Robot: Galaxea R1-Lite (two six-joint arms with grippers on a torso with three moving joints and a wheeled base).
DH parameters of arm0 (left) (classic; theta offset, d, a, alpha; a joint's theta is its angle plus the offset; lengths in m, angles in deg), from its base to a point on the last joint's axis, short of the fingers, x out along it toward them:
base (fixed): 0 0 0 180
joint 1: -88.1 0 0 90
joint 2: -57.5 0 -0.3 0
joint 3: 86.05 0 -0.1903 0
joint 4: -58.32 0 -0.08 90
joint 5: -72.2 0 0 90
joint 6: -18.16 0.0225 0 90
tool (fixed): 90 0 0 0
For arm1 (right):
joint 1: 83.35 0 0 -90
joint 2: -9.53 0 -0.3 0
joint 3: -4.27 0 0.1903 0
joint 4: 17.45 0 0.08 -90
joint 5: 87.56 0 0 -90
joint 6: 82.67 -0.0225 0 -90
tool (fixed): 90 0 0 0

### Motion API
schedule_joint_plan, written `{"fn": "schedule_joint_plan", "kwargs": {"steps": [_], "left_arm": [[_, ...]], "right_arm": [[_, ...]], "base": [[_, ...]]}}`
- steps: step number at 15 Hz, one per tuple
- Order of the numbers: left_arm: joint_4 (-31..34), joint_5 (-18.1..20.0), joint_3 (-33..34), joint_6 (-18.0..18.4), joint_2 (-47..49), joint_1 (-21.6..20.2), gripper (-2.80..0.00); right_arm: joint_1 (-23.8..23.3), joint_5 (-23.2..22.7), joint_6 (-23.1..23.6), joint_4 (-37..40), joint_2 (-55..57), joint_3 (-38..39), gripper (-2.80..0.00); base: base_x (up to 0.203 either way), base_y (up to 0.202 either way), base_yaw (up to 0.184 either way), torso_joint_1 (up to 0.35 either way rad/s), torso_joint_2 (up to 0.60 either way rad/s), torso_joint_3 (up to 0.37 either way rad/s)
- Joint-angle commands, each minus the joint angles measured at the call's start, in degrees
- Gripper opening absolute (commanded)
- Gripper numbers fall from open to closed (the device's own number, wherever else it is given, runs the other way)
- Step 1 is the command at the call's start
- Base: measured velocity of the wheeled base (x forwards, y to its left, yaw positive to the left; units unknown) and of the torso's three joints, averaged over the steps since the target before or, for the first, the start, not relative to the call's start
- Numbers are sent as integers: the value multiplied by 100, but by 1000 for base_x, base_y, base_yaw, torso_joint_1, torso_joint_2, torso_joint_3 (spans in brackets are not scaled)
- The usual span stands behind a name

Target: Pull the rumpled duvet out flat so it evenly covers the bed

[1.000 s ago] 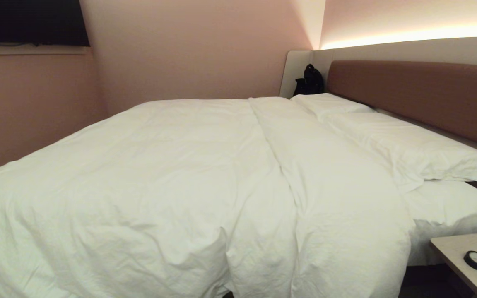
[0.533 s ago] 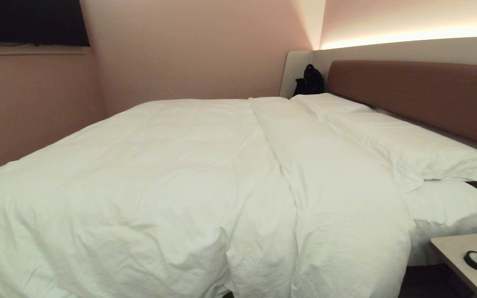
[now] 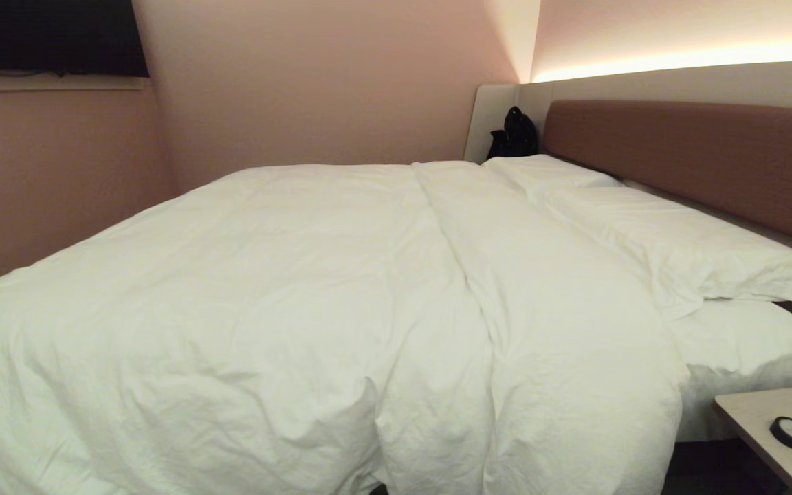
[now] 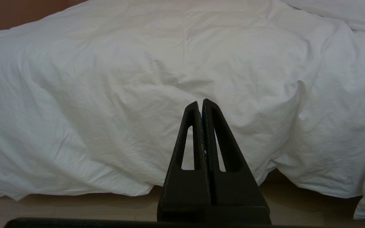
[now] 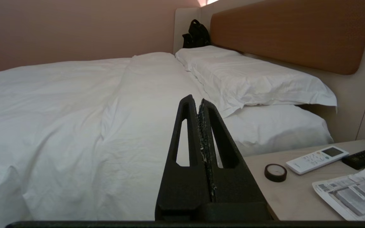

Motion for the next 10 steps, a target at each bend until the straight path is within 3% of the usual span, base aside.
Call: {"fn": "schedule_joint_plan", "kwargs": {"steps": [1,10], "left_arm": [[-1,1,0,0,-2,2,-280],[-1,1,0,0,-2,2,-280]], "right_arm": [[2,-9,4,-160,-1,87,-280],[2,-35,110,-191,-1,746,-280]], "base": [[0,0,0,0,0,0],[0,0,0,0,0,0]]}}
